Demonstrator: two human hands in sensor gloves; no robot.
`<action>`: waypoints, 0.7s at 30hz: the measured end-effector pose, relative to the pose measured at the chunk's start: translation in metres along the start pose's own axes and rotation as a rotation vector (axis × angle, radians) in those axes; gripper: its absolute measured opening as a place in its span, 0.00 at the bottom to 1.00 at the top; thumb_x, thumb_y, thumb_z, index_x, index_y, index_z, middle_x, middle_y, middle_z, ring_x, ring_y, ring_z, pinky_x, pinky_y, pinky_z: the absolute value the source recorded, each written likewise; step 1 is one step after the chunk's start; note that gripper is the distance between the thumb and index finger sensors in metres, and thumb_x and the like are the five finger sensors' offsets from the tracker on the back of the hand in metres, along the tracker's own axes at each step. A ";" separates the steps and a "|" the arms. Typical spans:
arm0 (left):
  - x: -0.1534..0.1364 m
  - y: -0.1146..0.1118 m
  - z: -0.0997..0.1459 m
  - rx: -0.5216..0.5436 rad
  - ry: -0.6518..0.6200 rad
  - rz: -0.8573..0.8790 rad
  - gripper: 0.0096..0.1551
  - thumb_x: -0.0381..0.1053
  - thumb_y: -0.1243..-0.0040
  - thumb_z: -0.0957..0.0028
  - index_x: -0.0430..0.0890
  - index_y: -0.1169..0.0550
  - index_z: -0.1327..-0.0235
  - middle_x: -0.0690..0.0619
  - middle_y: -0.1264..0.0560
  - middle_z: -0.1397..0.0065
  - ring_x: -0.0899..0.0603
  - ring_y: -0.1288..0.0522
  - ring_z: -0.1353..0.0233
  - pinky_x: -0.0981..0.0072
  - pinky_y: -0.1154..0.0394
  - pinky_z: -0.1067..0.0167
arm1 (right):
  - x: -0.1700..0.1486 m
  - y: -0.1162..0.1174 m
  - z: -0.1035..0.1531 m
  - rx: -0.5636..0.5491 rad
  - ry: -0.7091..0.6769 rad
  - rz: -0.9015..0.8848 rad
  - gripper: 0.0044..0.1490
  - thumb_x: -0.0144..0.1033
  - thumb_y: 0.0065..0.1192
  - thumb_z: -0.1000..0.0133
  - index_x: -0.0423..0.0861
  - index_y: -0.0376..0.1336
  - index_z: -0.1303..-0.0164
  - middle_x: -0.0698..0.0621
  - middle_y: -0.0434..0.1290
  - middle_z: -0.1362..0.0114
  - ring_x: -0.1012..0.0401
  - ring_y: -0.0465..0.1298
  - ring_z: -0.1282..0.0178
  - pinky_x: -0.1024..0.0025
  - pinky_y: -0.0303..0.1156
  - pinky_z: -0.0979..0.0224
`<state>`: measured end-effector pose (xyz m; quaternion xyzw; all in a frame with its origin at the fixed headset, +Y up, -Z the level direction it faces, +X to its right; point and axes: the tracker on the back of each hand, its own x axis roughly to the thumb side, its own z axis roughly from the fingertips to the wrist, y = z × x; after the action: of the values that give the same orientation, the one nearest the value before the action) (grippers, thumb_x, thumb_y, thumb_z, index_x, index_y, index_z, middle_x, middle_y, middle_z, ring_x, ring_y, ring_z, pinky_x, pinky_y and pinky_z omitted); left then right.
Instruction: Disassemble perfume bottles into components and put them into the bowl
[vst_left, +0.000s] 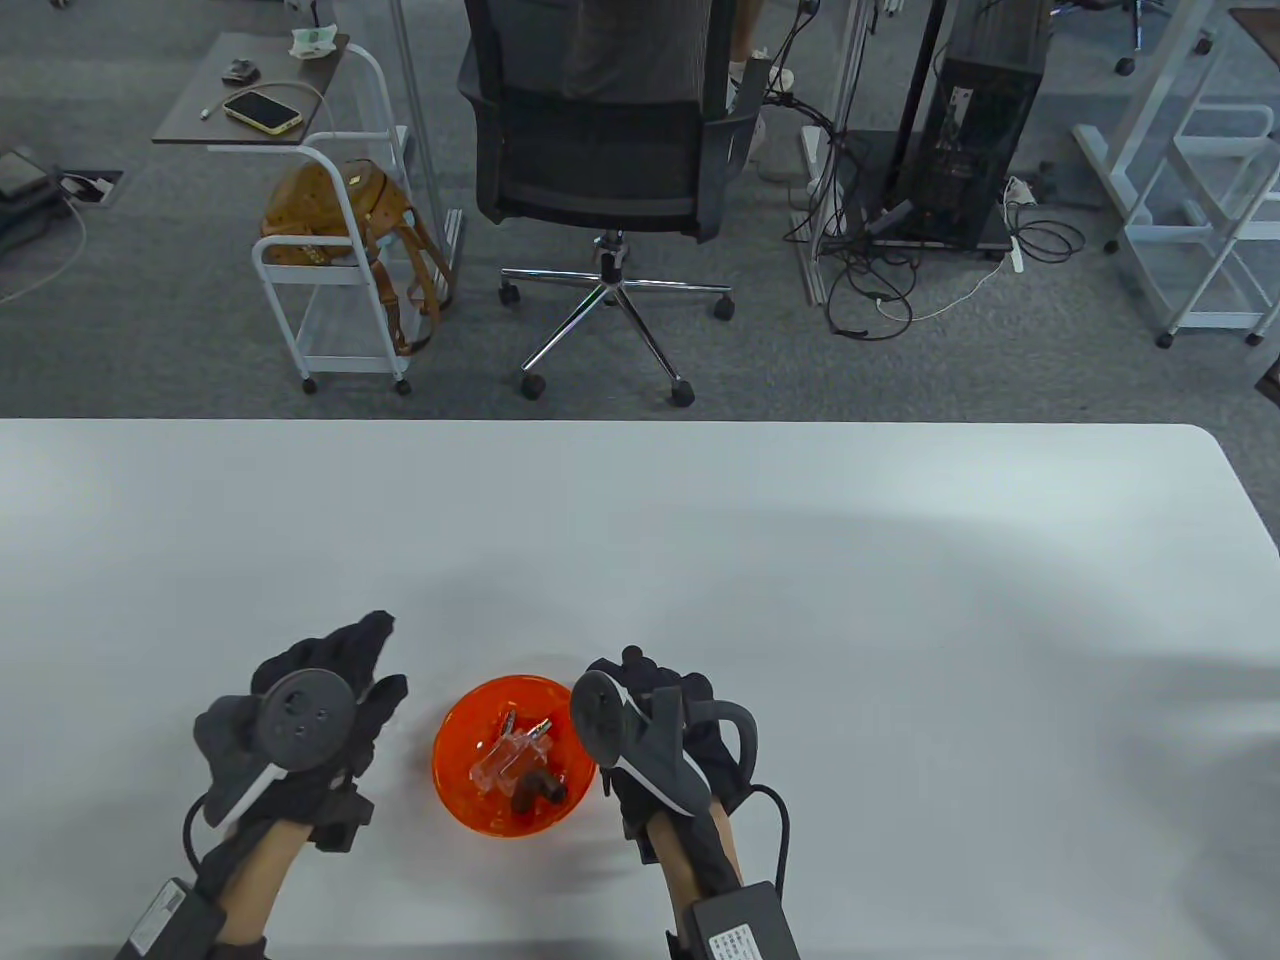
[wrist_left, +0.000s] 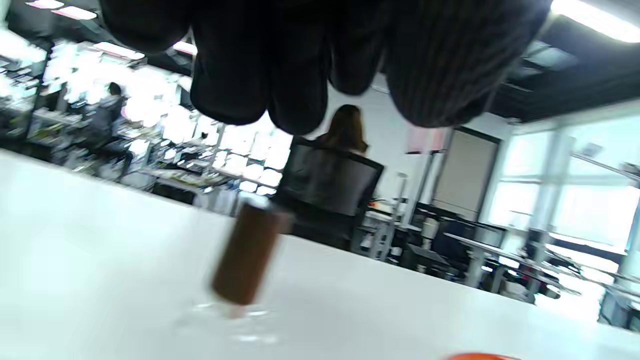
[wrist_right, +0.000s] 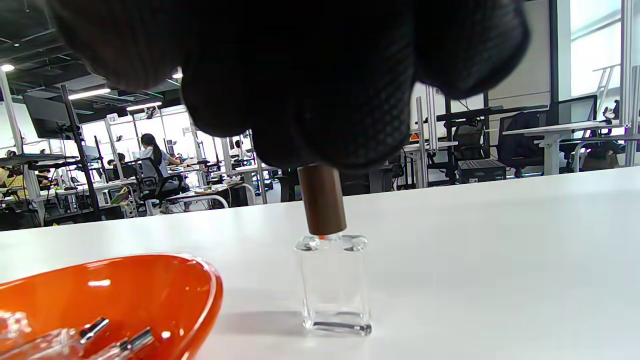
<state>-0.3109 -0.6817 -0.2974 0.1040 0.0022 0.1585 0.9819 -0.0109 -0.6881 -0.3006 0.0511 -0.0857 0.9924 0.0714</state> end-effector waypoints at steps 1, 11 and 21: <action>-0.011 -0.004 -0.002 -0.045 0.046 0.022 0.47 0.60 0.31 0.57 0.49 0.31 0.21 0.43 0.25 0.22 0.34 0.23 0.29 0.35 0.35 0.31 | 0.000 0.000 0.000 0.002 -0.002 0.000 0.30 0.56 0.62 0.56 0.58 0.73 0.46 0.56 0.84 0.42 0.65 0.87 0.57 0.51 0.78 0.38; -0.059 -0.066 -0.015 -0.435 0.184 0.087 0.50 0.60 0.26 0.60 0.48 0.31 0.21 0.45 0.23 0.23 0.32 0.22 0.29 0.34 0.35 0.31 | 0.001 0.001 0.001 0.022 -0.007 0.003 0.30 0.56 0.62 0.56 0.57 0.73 0.46 0.56 0.84 0.42 0.65 0.87 0.57 0.51 0.78 0.38; -0.055 -0.063 -0.015 -0.282 0.122 0.135 0.30 0.59 0.28 0.57 0.56 0.18 0.39 0.51 0.14 0.32 0.35 0.17 0.34 0.36 0.31 0.34 | 0.003 0.002 0.001 0.039 -0.024 0.010 0.30 0.56 0.62 0.56 0.58 0.73 0.45 0.56 0.84 0.42 0.65 0.88 0.57 0.51 0.78 0.37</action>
<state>-0.3443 -0.7543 -0.3268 -0.0447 0.0326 0.2290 0.9719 -0.0141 -0.6895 -0.2990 0.0637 -0.0673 0.9936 0.0644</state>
